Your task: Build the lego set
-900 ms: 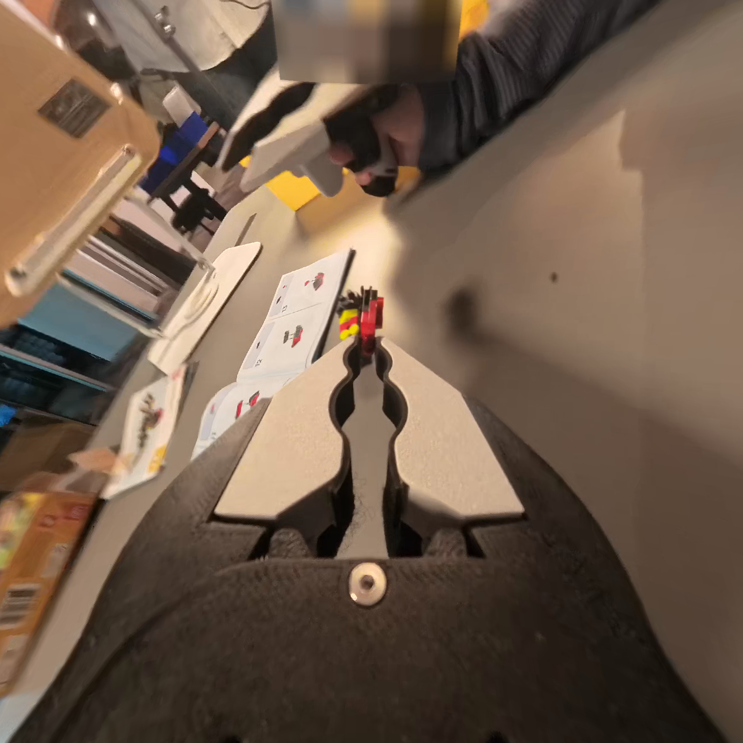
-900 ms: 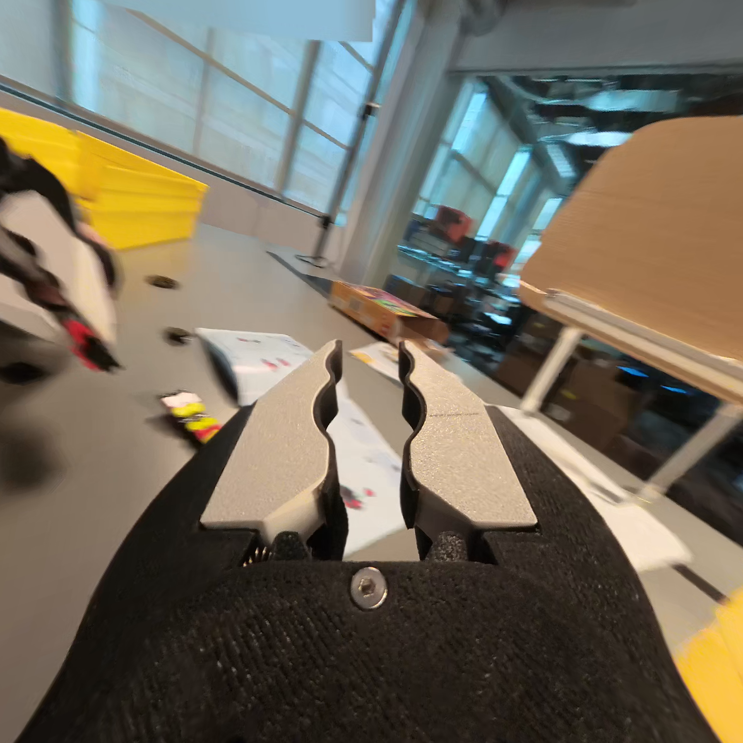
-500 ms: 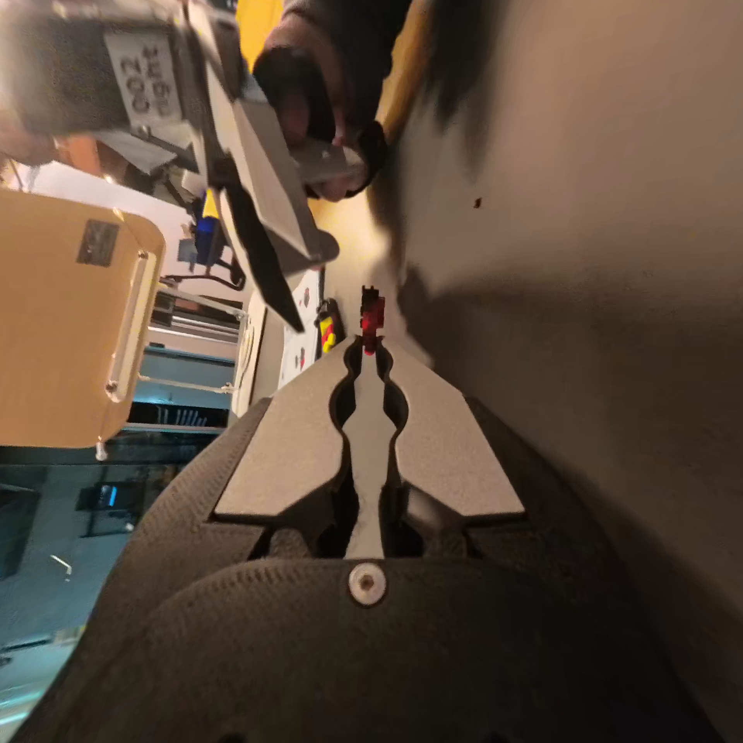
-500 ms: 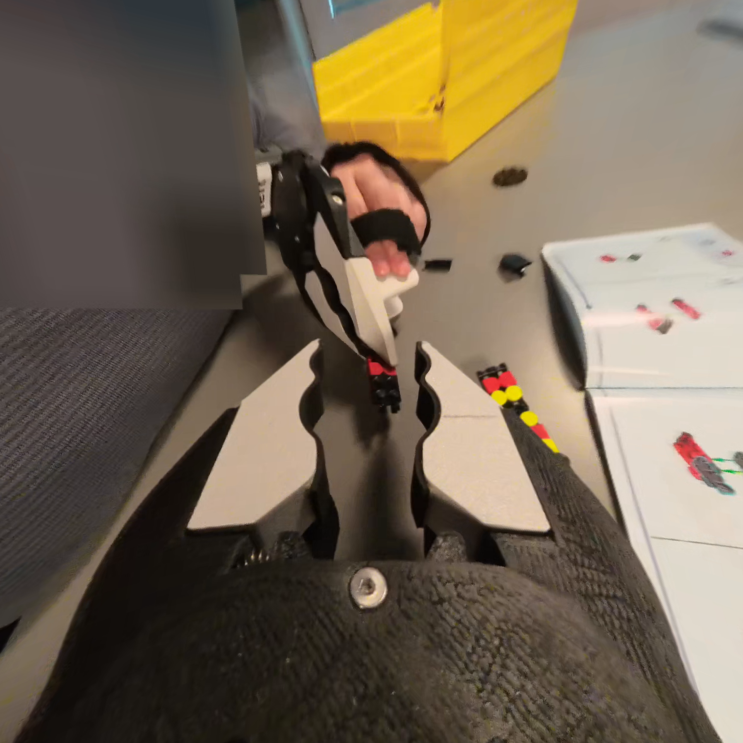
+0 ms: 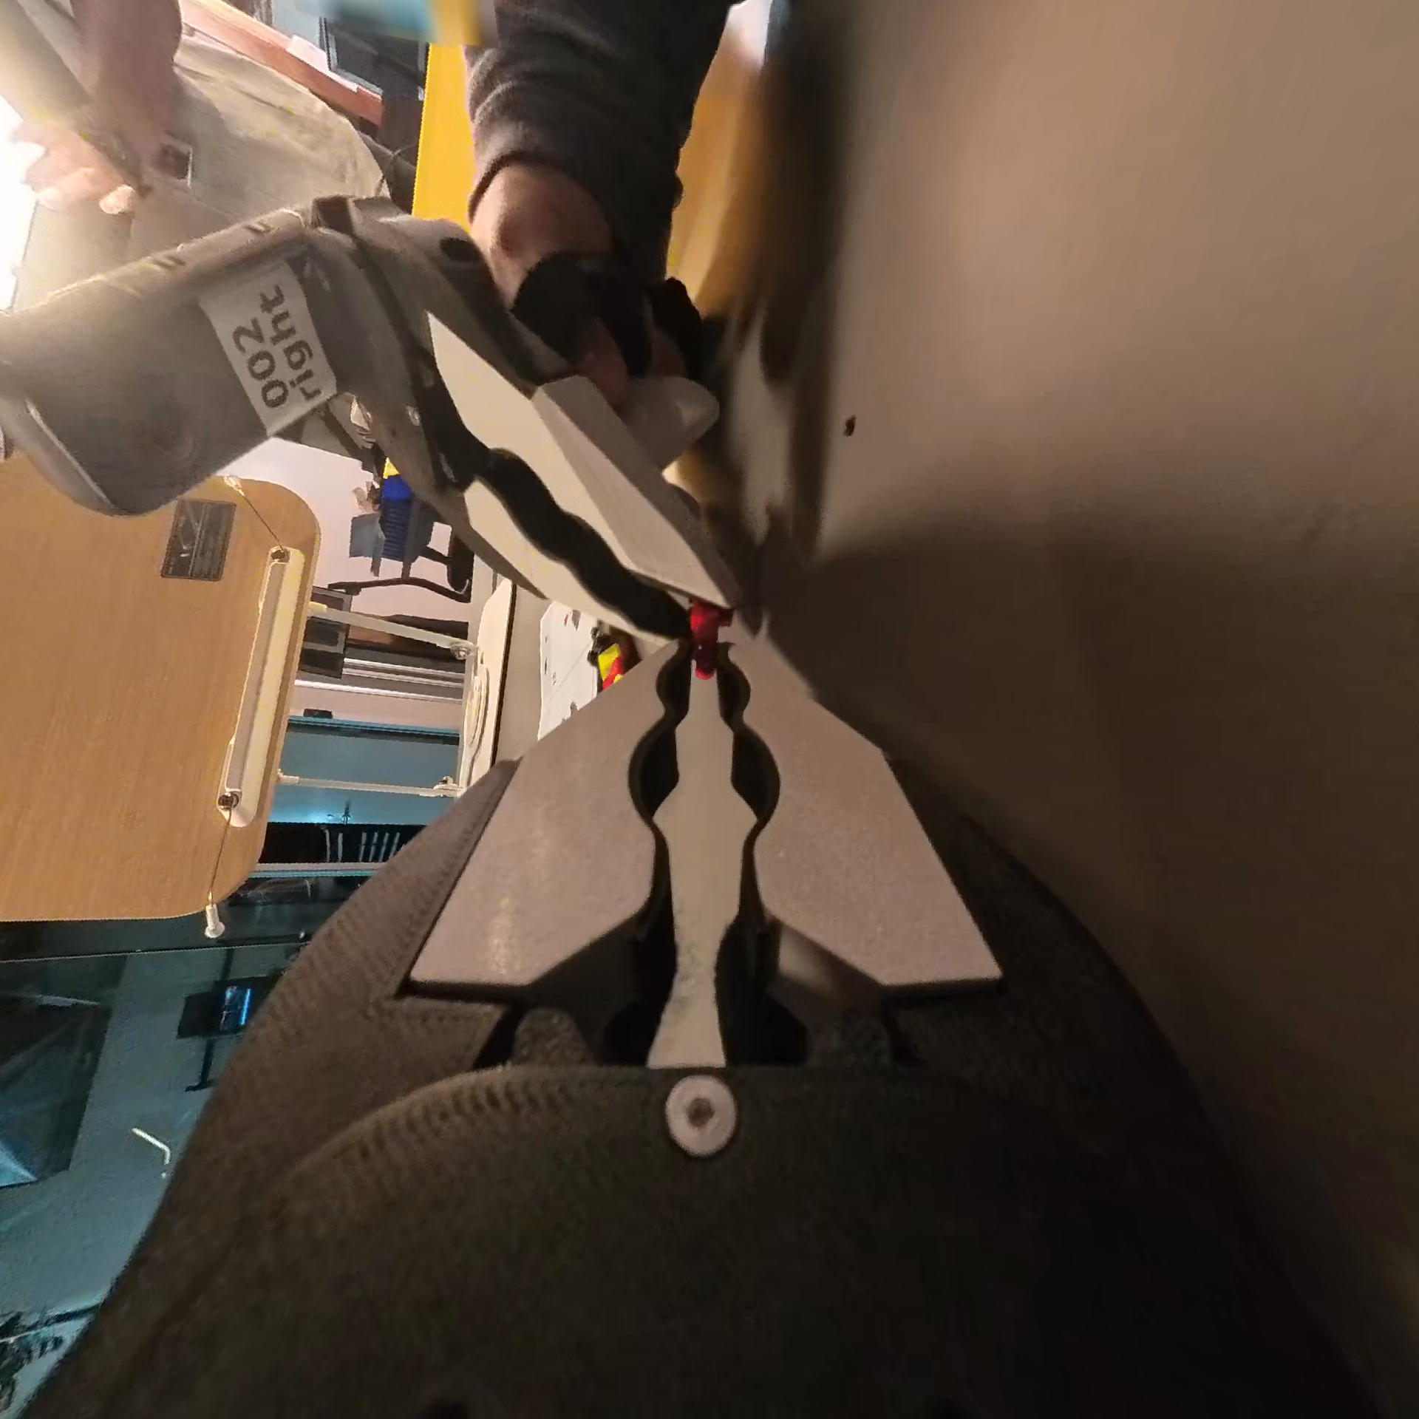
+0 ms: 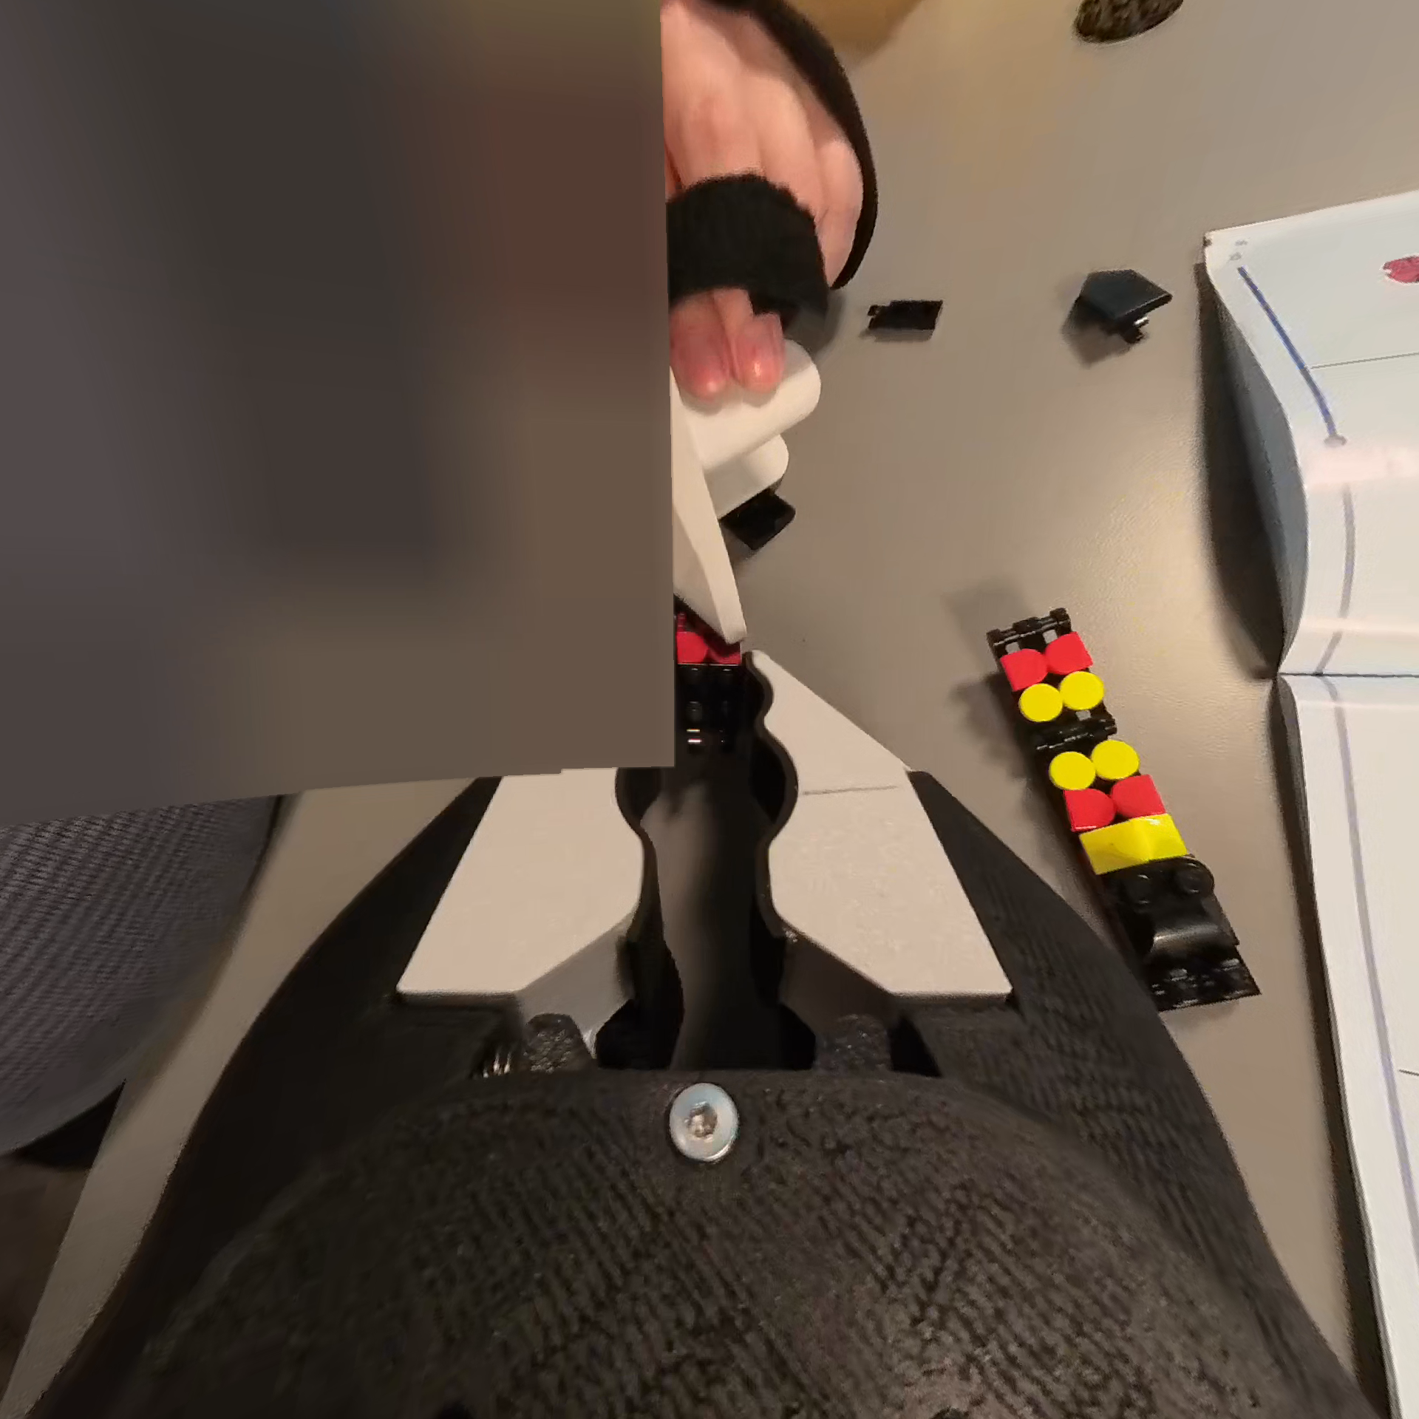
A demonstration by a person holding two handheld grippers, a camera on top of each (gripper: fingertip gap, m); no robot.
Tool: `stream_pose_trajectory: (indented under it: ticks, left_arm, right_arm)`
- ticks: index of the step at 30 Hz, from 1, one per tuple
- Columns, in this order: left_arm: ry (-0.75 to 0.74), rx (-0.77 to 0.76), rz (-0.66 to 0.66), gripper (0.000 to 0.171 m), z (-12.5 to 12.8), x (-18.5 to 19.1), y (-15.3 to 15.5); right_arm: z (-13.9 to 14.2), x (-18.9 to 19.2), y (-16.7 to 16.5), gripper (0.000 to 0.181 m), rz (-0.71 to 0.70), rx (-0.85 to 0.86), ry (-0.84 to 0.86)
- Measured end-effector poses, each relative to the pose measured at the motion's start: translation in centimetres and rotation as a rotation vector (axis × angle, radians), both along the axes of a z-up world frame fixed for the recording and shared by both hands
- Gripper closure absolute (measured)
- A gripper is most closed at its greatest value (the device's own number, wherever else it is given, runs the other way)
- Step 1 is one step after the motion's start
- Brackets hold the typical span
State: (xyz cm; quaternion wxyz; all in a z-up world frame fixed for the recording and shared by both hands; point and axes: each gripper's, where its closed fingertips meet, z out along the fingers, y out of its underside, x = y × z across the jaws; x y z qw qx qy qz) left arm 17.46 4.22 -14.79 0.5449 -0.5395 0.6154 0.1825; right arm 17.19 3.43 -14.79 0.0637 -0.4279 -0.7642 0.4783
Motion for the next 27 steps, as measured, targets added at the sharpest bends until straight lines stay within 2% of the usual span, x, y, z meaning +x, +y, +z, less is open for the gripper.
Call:
stream_pose_trajectory:
  ticks: [5, 10, 27]
  left_arm:
    - [-0.017, 0.025, -0.006, 0.161, 0.41, 0.13, -0.08]
    - [0.002, 0.032, -0.024, 0.165, 0.39, 0.40, -0.39]
    - [0.062, -0.024, -0.061, 0.167, -0.44, 0.96, -0.87]
  right_arm:
    - [0.00, 0.17, 0.09, 0.167, 0.002, -0.004, -0.002]
    - [0.23, 0.24, 0.03, 0.167, 0.007, -0.014, 0.011]
    - [-0.09, 0.68, -0.61, 0.167, 0.055, 0.012, 0.006]
